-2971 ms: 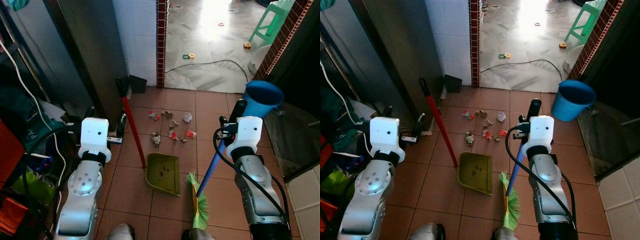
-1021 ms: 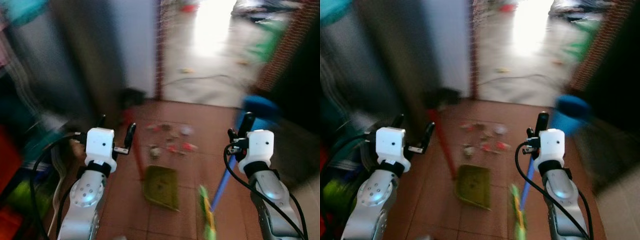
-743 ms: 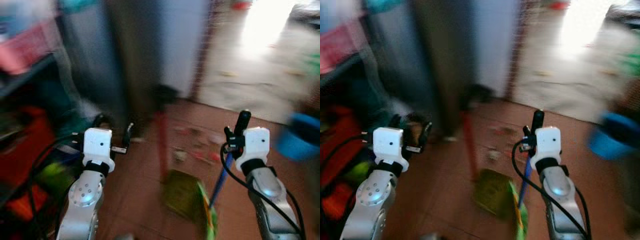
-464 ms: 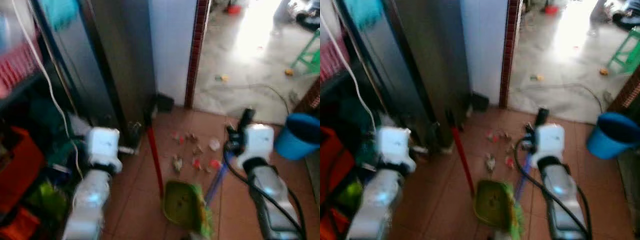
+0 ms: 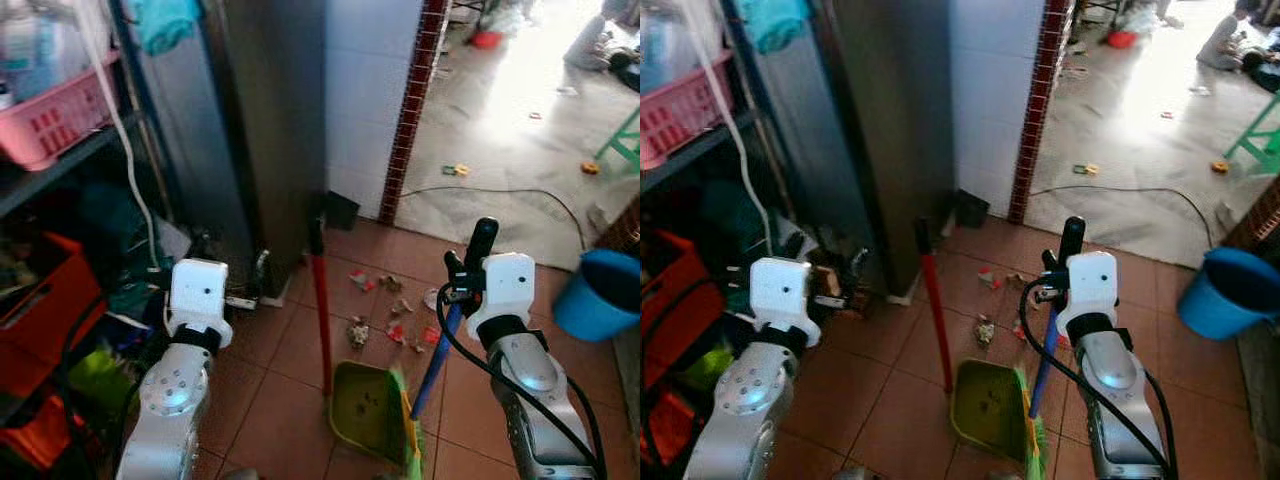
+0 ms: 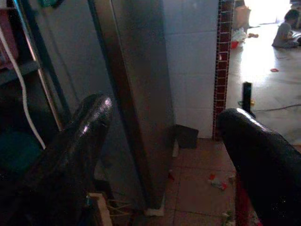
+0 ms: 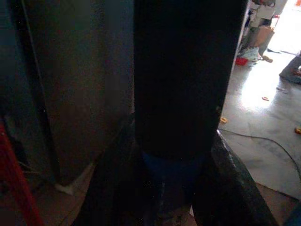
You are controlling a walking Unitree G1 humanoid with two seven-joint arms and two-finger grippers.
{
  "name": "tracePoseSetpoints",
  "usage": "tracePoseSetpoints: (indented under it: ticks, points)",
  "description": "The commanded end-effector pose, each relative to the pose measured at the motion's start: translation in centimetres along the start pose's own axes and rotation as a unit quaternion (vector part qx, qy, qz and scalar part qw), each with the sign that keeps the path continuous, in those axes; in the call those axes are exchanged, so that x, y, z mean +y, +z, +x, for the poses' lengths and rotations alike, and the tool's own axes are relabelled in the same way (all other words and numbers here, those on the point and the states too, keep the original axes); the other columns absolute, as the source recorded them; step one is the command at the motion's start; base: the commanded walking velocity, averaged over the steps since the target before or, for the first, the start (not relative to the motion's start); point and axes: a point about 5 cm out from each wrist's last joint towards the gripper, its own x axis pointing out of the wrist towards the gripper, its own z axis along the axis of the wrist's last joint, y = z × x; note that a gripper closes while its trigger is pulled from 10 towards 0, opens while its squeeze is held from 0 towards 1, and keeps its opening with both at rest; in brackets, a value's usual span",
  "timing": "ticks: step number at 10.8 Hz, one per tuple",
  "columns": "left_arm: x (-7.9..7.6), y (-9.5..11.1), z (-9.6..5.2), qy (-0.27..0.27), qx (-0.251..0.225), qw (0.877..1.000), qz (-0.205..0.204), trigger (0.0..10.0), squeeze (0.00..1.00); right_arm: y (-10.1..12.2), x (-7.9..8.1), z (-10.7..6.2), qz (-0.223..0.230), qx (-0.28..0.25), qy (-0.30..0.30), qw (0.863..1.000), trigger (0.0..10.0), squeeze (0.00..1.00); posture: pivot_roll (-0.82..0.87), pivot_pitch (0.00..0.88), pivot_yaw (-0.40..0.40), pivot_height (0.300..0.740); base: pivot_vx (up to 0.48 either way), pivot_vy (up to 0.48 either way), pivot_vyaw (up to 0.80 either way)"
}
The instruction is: Sweep floor
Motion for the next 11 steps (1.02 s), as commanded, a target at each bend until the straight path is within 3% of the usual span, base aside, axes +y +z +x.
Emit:
tracePoseSetpoints:
  ticks: [1,4,5,7,9,11]
  points:
    - [-0.1,0.1,0.3,-0.003,0.002,1.0,-0.002,10.0,0.0,1.1,-0.2,0.2,-0.011,-0.023,-0.006,1.0,10.0,0.0,0.01,0.0,-0.007,0.74,0.0,0.0,0.0]
    - [-0.6,-1.1,1.3,-0.01,0.043,0.999,-0.019,10.0,0.0,1.8,-1.0,0.5,-0.037,-0.035,-0.013,0.999,10.0,0.0,0.0,0.0,-0.009,0.74,0.0,0.0,0.0]
    - [-1.4,-2.0,1.5,-0.039,0.076,0.996,-0.031,10.0,0.0,2.1,-1.8,0.7,-0.058,-0.039,-0.028,0.997,10.0,0.0,-0.01,0.0,-0.013,0.74,0.0,0.0,0.0]
    - [-2.3,-1.7,1.9,-0.053,0.073,0.995,-0.047,10.0,0.0,2.8,-2.9,1.1,-0.061,-0.047,-0.044,0.996,10.0,0.0,-0.02,0.005,-0.01,0.74,0.0,0.0,0.0]
    - [-2.3,-1.7,1.5,-0.061,0.072,0.994,-0.051,10.0,0.0,2.4,-2.8,0.7,-0.066,-0.04,-0.044,0.996,10.0,0.0,-0.02,0.016,-0.007,0.74,0.0,0.0,0.0]
    - [-2.2,-1.7,1.6,-0.064,0.073,0.994,-0.05,10.0,0.0,2.6,-2.6,0.8,-0.076,-0.049,-0.046,0.995,10.0,0.0,-0.02,0.01,-0.003,0.74,0.0,-0.441,0.0]
